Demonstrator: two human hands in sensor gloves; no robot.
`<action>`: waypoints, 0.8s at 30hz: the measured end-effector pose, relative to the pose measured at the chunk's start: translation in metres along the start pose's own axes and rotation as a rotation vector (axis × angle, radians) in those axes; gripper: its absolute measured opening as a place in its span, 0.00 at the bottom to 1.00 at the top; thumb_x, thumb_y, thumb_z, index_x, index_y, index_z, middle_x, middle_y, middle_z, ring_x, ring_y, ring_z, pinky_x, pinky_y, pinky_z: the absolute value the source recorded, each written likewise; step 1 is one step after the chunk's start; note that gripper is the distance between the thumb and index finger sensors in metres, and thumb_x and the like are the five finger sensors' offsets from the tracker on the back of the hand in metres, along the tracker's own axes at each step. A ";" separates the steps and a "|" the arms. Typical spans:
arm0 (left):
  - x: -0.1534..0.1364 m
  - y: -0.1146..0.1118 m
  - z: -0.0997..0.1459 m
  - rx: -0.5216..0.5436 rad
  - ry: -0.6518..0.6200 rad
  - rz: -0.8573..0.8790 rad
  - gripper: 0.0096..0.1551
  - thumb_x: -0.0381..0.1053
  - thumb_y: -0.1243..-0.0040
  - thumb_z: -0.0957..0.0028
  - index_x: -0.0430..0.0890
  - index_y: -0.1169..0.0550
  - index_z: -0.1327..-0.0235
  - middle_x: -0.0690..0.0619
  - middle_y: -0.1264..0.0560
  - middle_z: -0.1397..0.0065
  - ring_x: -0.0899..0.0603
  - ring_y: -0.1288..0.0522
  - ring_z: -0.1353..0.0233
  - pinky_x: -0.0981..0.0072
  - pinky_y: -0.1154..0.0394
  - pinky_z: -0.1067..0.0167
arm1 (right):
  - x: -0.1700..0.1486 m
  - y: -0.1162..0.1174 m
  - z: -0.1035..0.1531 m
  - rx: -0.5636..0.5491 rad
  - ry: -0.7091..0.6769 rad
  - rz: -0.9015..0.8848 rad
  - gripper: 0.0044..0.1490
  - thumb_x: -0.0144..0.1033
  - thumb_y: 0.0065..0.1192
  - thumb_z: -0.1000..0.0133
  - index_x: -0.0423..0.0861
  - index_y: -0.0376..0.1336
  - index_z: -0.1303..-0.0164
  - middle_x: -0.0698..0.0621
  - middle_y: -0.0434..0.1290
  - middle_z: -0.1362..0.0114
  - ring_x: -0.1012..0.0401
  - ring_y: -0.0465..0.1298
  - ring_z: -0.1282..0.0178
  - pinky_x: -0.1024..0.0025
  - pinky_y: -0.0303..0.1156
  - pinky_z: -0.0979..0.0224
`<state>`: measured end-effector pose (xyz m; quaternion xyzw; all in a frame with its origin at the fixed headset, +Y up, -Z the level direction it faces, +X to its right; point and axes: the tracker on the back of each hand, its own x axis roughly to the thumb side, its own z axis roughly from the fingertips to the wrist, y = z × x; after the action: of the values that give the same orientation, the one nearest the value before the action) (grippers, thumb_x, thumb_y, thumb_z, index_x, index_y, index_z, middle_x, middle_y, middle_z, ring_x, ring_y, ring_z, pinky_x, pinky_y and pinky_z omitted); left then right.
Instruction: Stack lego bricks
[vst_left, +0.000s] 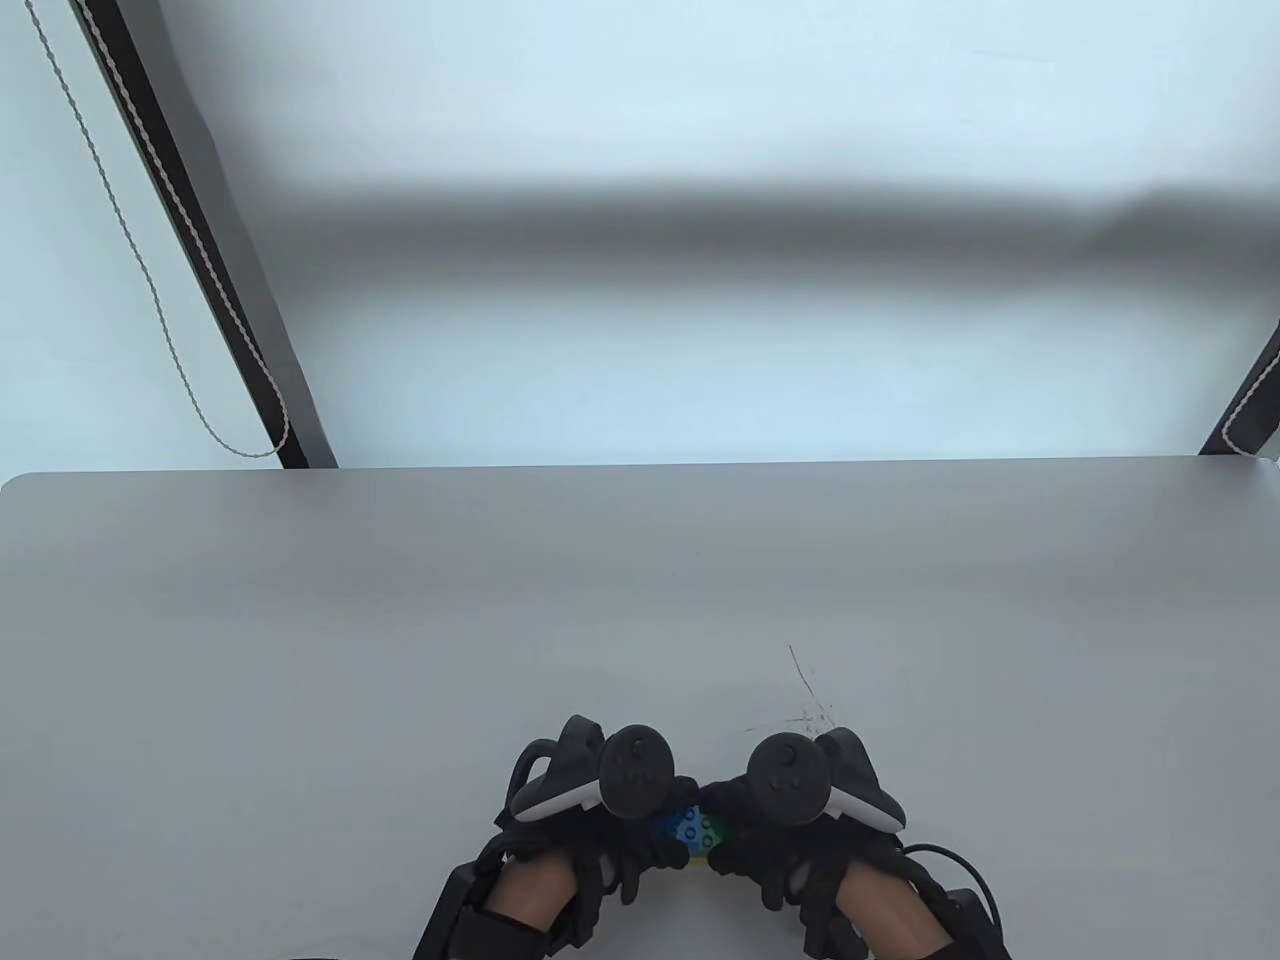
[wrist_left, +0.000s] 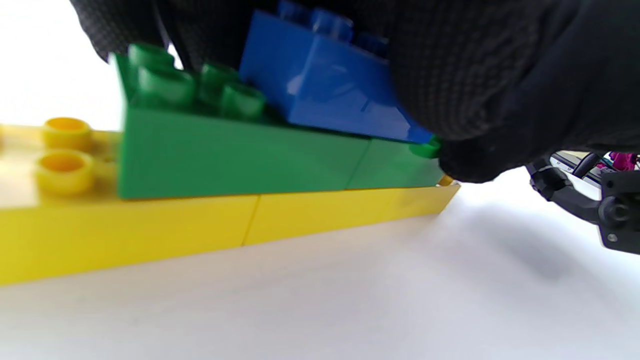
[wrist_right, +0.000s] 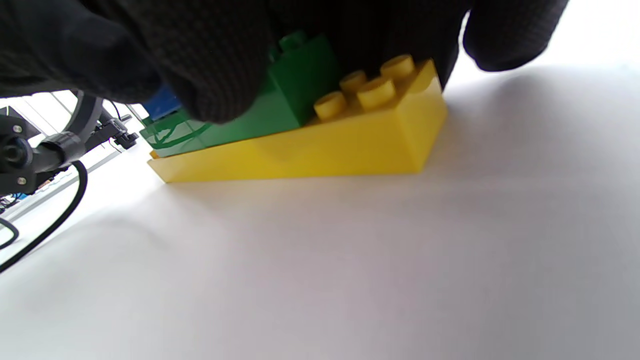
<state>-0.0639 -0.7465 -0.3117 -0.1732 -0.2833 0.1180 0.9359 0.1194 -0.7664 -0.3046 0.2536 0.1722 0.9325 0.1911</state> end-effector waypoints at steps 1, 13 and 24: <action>-0.001 0.000 0.001 -0.001 0.008 -0.006 0.41 0.62 0.29 0.64 0.52 0.24 0.35 0.50 0.21 0.32 0.41 0.21 0.34 0.37 0.30 0.33 | 0.001 0.000 0.000 -0.004 -0.004 0.020 0.43 0.45 0.74 0.59 0.40 0.63 0.35 0.40 0.73 0.33 0.43 0.75 0.37 0.41 0.69 0.34; -0.010 0.020 0.025 0.041 0.056 -0.062 0.41 0.61 0.31 0.61 0.52 0.27 0.32 0.48 0.26 0.26 0.38 0.26 0.28 0.36 0.33 0.32 | 0.009 -0.009 0.009 -0.014 0.000 0.148 0.44 0.47 0.72 0.59 0.40 0.63 0.35 0.39 0.73 0.32 0.42 0.76 0.37 0.40 0.70 0.34; -0.017 0.049 0.053 0.183 0.106 -0.058 0.42 0.62 0.35 0.58 0.52 0.30 0.29 0.46 0.32 0.21 0.36 0.33 0.23 0.33 0.36 0.30 | 0.002 -0.030 0.023 -0.084 0.029 0.119 0.44 0.47 0.72 0.58 0.40 0.64 0.35 0.39 0.73 0.32 0.41 0.76 0.36 0.38 0.68 0.33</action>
<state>-0.1138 -0.6938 -0.2972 -0.0846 -0.2266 0.1070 0.9644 0.1385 -0.7346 -0.2978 0.2415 0.1202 0.9522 0.1435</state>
